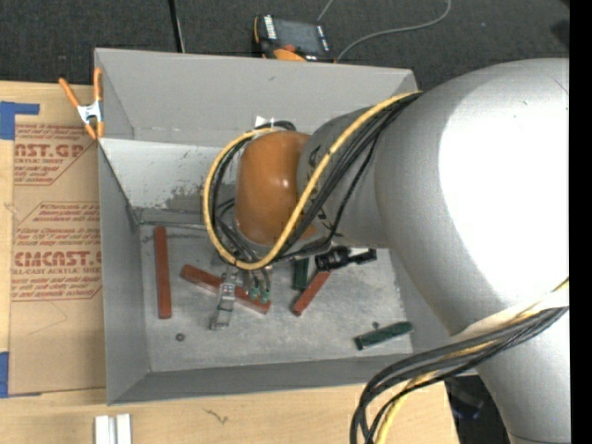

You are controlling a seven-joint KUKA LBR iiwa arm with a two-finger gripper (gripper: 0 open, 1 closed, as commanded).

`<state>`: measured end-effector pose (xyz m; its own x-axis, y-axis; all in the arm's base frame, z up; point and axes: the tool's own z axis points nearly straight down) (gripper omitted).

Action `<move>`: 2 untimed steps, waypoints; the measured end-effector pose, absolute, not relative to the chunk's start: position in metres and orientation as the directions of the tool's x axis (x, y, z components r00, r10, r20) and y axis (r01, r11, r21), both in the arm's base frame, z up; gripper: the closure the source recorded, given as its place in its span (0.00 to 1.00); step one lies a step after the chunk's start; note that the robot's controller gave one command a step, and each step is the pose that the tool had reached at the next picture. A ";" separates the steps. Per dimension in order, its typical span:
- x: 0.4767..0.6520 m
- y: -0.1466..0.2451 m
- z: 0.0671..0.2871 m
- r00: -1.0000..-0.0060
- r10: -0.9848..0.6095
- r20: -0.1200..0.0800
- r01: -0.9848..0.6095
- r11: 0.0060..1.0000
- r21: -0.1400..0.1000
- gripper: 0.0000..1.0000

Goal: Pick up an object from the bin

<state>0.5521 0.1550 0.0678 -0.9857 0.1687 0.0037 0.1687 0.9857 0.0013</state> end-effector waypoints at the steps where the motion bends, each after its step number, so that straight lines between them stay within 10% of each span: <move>1: 0.551 0.157 0.101 -0.974 0.228 -0.002 0.228 0.974 0.002 0.00; 2: 0.549 0.164 0.100 -0.935 0.355 0.000 0.355 0.935 0.002 0.00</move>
Offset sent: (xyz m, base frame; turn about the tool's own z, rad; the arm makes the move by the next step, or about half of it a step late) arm -0.0015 0.0014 0.0322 0.0615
